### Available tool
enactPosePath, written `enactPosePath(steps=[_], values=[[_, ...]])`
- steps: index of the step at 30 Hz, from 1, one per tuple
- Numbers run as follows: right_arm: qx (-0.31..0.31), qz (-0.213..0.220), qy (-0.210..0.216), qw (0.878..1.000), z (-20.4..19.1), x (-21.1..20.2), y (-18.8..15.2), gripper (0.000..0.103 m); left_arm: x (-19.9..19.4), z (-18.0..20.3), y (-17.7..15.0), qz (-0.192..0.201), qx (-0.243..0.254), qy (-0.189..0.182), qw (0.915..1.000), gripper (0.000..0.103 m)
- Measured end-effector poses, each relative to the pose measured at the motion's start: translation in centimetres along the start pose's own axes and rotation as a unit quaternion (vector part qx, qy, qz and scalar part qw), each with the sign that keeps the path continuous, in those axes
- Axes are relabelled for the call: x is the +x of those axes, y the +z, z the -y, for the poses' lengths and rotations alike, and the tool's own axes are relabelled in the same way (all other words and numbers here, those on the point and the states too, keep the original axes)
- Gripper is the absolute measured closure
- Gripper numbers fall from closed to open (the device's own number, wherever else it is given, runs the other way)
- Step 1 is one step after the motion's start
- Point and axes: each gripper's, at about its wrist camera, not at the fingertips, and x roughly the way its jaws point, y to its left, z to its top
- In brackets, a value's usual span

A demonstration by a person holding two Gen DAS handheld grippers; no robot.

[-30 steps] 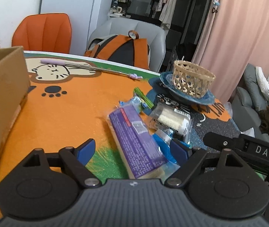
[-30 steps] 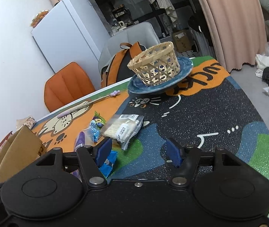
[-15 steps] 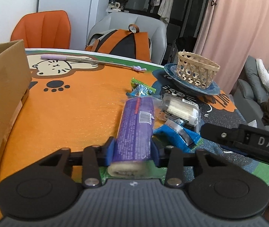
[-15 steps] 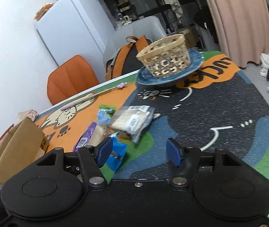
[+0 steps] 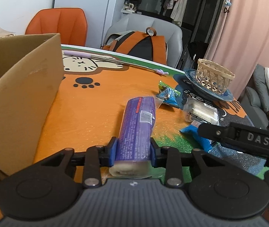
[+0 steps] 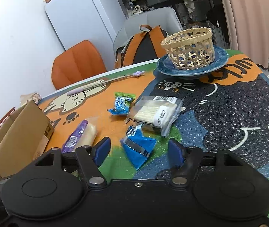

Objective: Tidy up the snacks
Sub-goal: 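Grasp the purple bread roll with the left tool while the right tool grasps a blue candy packet, then carry the purple bread roll with the left tool while the right tool carries the blue packet over the box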

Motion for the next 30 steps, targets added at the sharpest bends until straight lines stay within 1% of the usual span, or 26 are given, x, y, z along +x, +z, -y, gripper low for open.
enactPosePath(steps=[1, 5, 7, 9, 10, 11, 12, 13, 14, 15, 18, 19, 20, 30], values=[[-0.004, -0.001, -0.003, 1.000, -0.3, 0.2, 0.0, 0.028, -0.1, -0.2, 0.0, 0.000, -0.001, -0.001, 1.0000, 0.070], [-0.014, -0.011, -0.013, 1.000, -1.1, 1.3, 0.0, 0.028, -0.5, -0.8, 0.1, 0.000, -0.008, -0.002, 1.0000, 0.071], [-0.030, -0.010, -0.021, 0.999, -1.7, 1.7, -0.2, 0.027, -0.6, -1.0, 0.1, 0.001, -0.011, -0.003, 0.9999, 0.072], [-0.045, -0.011, -0.031, 0.998, -2.2, 1.8, -0.3, 0.031, -0.7, -1.0, 0.1, 0.002, -0.010, -0.005, 0.9999, 0.073], [-0.048, -0.011, -0.035, 0.998, -2.3, 1.8, -0.3, 0.041, -0.8, -1.0, 0.1, 0.002, -0.010, -0.007, 0.9999, 0.073], [-0.048, -0.011, -0.039, 0.998, -2.3, 1.8, -0.3, 0.046, -0.8, -1.0, 0.1, 0.002, -0.012, -0.010, 0.9999, 0.073], [-0.044, -0.014, -0.036, 0.998, -2.2, 1.7, -0.3, 0.058, -0.9, -1.0, 0.0, 0.002, -0.013, -0.011, 0.9999, 0.074], [-0.036, -0.016, -0.028, 0.999, -2.0, 1.5, -0.2, 0.061, -1.0, -1.1, 0.0, 0.001, -0.013, -0.012, 0.9998, 0.074], [-0.028, -0.021, -0.019, 0.999, -1.8, 1.4, -0.1, 0.068, -1.1, -1.1, 0.0, 0.001, -0.015, -0.013, 0.9998, 0.074], [-0.025, -0.021, -0.017, 0.999, -1.8, 1.2, -0.2, 0.069, -1.2, -1.2, 0.0, 0.002, -0.016, -0.015, 0.9998, 0.074], [-0.026, -0.015, -0.014, 0.999, -2.1, 0.5, -0.4, 0.076, -1.8, -1.3, 0.1, 0.007, -0.018, -0.018, 0.9996, 0.074], [-0.025, -0.014, -0.009, 1.000, -2.2, 0.3, -0.5, 0.080, -2.0, -1.3, 0.1, 0.010, -0.018, -0.019, 0.9996, 0.074], [-0.025, -0.014, -0.005, 1.000, -2.4, 0.0, -0.5, 0.092, -2.2, -1.3, 0.2, 0.012, -0.018, -0.021, 0.9996, 0.074], [-0.036, 0.006, 0.008, 0.999, -3.9, -2.2, -0.7, 0.094, -4.5, -2.0, 0.2, 0.028, -0.023, -0.021, 0.9991, 0.074]])
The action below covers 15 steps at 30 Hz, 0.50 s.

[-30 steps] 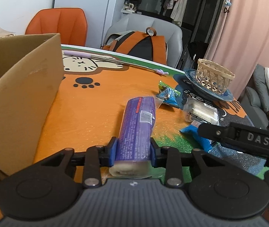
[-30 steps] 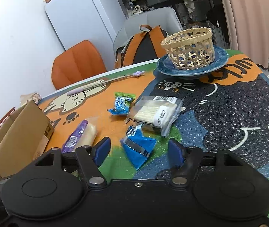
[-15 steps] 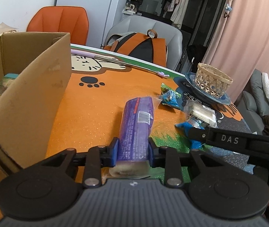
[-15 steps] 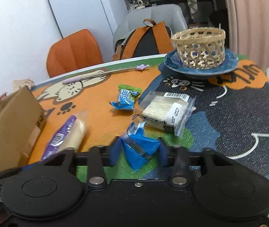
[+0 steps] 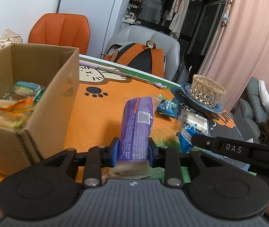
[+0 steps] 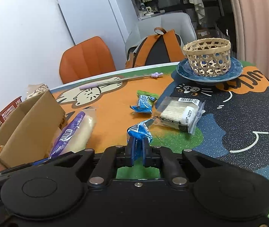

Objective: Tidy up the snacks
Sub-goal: 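Carry the purple bread roll with the left tool while the right tool carries the blue packet over the box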

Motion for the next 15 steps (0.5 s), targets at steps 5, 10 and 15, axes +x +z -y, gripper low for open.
enactPosePath(steps=[5, 10, 15], values=[[0.002, 0.009, 0.004, 1.000, -0.4, -1.2, -0.3, 0.095, -0.7, -0.4, 0.1, 0.004, -0.007, -0.001, 1.0000, 0.074], [0.004, 0.024, 0.008, 1.000, -0.6, -2.5, 0.0, 0.095, -1.9, 0.1, 0.4, 0.017, -0.003, -0.009, 0.9998, 0.074], [-0.003, 0.042, 0.019, 0.999, -1.5, -3.8, 0.6, 0.095, -3.6, 0.4, 1.0, 0.039, 0.001, -0.011, 0.9992, 0.074]])
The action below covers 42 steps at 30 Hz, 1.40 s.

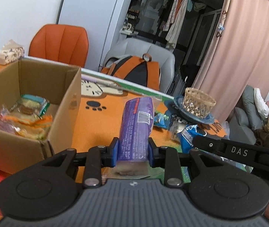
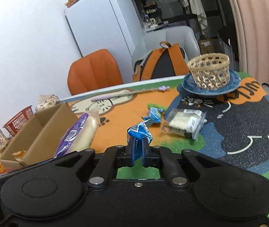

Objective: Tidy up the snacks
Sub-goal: 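Carry the purple bread roll with the left tool while the right tool carries the blue packet over the box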

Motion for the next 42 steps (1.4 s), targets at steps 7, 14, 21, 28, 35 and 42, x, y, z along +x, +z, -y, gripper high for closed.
enactPosePath(steps=[7, 14, 21, 28, 35, 42], values=[[-0.011, 0.018, 0.023, 1.000, -2.1, -0.9, 1.0, 0.095, -2.5, -0.4, 1.5, 0.034, 0.002, 0.004, 0.9994, 0.074], [-0.021, 0.030, 0.047, 0.998, -4.7, -1.1, 1.7, 0.095, -4.6, -2.1, 2.8, 0.058, -0.002, 0.021, 0.9981, 0.074], [-0.034, 0.035, 0.076, 0.996, -8.0, -0.4, 2.0, 0.095, -6.4, -4.8, 3.8, 0.075, -0.014, 0.047, 0.9960, 0.074], [-0.049, 0.033, 0.098, 0.993, -11.0, 0.6, 2.0, 0.095, -7.5, -7.5, 4.4, 0.085, -0.033, 0.067, 0.9936, 0.074], [-0.058, 0.031, 0.109, 0.992, -13.4, 1.6, 2.0, 0.095, -8.0, -10.5, 4.9, 0.090, -0.058, 0.082, 0.9908, 0.074], [-0.066, 0.025, 0.119, 0.990, -15.5, 2.9, 2.1, 0.095, -7.7, -12.5, 5.2, 0.090, -0.071, 0.094, 0.9890, 0.074]])
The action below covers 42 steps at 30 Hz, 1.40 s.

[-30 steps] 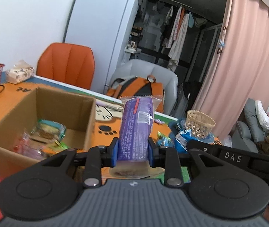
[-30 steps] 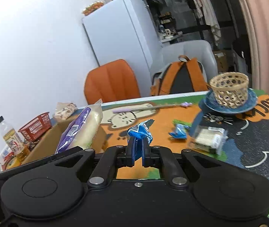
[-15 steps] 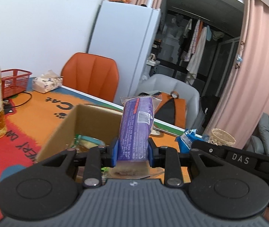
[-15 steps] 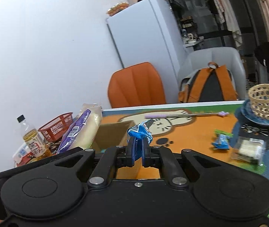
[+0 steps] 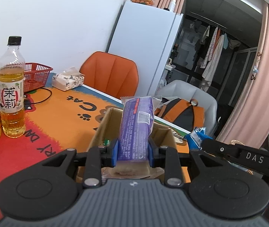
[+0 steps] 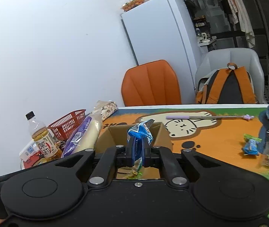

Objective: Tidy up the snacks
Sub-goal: 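Carry the purple bread roll with the left tool while the right tool carries the blue packet over the box, then open both tools releasing the bread roll and blue packet into the box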

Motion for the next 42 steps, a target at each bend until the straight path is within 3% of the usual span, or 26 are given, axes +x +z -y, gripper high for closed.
enactPosePath(steps=[22, 24, 26, 36, 42], values=[[-0.008, -0.025, 0.001, 1.000, -0.8, 3.3, 0.1, 0.094, 3.6, -1.5, 0.1, -0.026, -0.022, 0.001, 0.9994, 0.073], [-0.008, -0.031, -0.005, 0.999, -0.8, 3.5, 0.1, 0.090, 3.6, -1.5, 0.1, -0.031, -0.027, 0.002, 0.9991, 0.073], [-0.005, -0.038, -0.008, 0.999, -0.7, 3.5, 0.1, 0.073, 3.5, -1.6, 0.2, -0.032, -0.036, 0.005, 0.9988, 0.071], [-0.002, -0.039, -0.023, 0.999, 0.3, 1.9, -0.2, 0.073, 2.7, -0.5, -0.3, -0.034, -0.029, -0.010, 0.9990, 0.070], [0.006, -0.037, -0.035, 0.999, 1.3, 0.7, -0.5, 0.066, 2.2, 0.2, -0.7, -0.036, -0.028, -0.016, 0.9988, 0.068]])
